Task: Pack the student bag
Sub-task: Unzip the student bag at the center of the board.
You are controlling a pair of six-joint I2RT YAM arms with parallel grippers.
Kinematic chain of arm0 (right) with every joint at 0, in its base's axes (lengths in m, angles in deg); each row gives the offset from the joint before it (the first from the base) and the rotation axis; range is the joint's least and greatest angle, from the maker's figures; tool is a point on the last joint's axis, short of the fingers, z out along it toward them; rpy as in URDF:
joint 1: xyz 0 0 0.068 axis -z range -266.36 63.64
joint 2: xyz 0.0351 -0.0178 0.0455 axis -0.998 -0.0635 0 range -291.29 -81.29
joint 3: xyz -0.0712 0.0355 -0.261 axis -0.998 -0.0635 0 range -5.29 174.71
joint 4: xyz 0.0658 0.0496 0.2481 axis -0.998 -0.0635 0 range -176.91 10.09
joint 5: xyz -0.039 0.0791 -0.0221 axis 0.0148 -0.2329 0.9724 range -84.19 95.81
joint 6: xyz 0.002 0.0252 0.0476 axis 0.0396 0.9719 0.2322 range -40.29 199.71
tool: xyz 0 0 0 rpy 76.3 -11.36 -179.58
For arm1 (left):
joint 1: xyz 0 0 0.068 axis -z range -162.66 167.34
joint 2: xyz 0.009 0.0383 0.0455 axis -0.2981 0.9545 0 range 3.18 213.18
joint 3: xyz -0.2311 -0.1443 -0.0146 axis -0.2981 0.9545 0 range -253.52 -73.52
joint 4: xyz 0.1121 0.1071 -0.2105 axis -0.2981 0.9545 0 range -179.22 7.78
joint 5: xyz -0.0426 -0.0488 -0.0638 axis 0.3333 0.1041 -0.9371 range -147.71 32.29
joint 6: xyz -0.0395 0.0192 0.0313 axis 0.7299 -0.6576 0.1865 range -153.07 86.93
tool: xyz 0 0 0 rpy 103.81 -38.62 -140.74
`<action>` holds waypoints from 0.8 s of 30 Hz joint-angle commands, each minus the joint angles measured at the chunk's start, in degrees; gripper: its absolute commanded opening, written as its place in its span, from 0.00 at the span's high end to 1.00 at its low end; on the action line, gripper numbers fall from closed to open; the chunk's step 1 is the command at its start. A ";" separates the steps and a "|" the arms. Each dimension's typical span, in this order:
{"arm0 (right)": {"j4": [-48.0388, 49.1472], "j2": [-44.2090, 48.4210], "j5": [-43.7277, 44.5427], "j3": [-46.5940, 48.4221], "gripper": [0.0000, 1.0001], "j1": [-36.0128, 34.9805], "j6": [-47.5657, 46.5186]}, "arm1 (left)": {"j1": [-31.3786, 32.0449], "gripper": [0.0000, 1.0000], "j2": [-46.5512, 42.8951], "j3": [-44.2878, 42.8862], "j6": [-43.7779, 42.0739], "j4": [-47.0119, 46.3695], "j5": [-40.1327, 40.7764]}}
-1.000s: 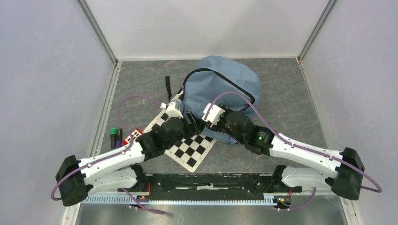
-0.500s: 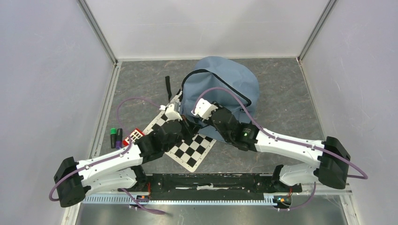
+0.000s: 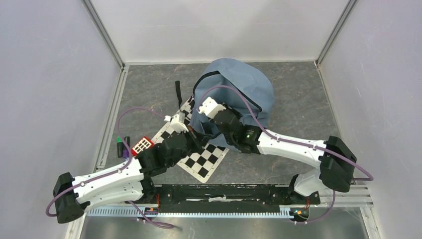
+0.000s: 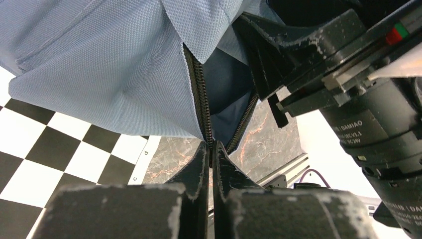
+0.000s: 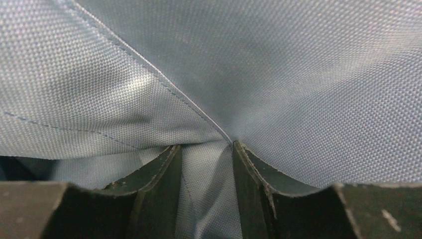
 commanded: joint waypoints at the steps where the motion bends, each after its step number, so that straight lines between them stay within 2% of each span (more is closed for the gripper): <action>1: 0.10 0.00 -0.20 2.86 0.52 2.26 1.33 | 0.99 0.98 -2.74 0.68 1.26 4.20 1.41; 7: -4.34 3.54 -8.19 3.67 0.49 2.28 2.94 | 0.83 0.98 -1.76 0.98 0.18 4.30 3.63; 17: -13.46 18.42 -36.84 4.35 0.25 1.91 6.95 | 0.10 0.98 -0.83 -2.04 -2.57 8.02 4.55; 24: -16.00 27.56 -47.91 9.79 0.15 1.91 7.92 | -0.60 0.96 -0.40 -3.18 -4.95 10.36 4.37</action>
